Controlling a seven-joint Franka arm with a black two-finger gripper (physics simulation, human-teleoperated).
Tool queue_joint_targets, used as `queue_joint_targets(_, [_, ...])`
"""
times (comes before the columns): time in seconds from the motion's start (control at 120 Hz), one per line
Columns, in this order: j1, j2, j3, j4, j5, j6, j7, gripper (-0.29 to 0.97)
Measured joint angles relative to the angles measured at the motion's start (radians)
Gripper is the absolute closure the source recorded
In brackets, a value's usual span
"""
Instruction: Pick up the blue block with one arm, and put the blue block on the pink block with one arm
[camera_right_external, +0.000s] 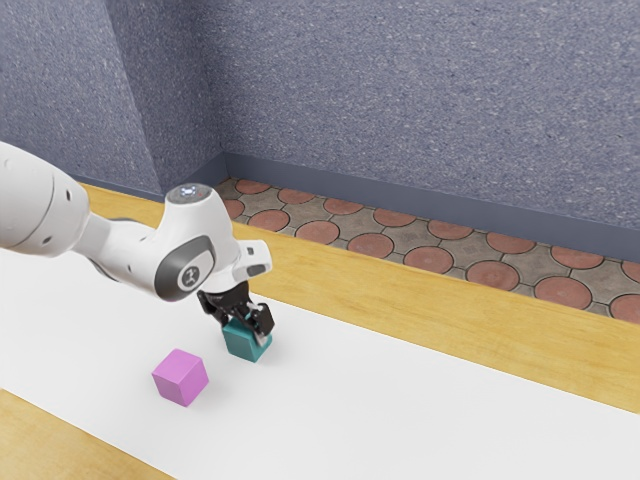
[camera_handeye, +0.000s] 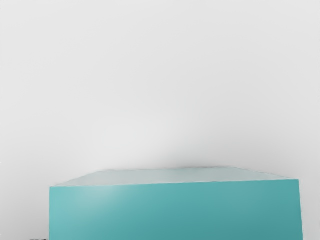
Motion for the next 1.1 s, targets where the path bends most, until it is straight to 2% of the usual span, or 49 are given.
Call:
queue_joint_targets(0.367, [0.003,-0.006,-0.008,-0.001,0.002,-0.005,0.005,0.29])
queue_joint_targets(0.592, [0.003,-0.048,-0.009,-0.010,0.008,-0.011,0.001,0.32])
queue_joint_targets(0.683, [0.008,-0.132,-0.010,-0.062,0.010,-0.022,-0.002,0.33])
queue_joint_targets(0.975, [0.028,-0.504,-0.013,-0.332,0.000,-0.056,-0.009,0.33])
queue_joint_targets(1.1, [0.026,-0.603,-0.012,-0.427,-0.031,-0.067,-0.012,0.32])
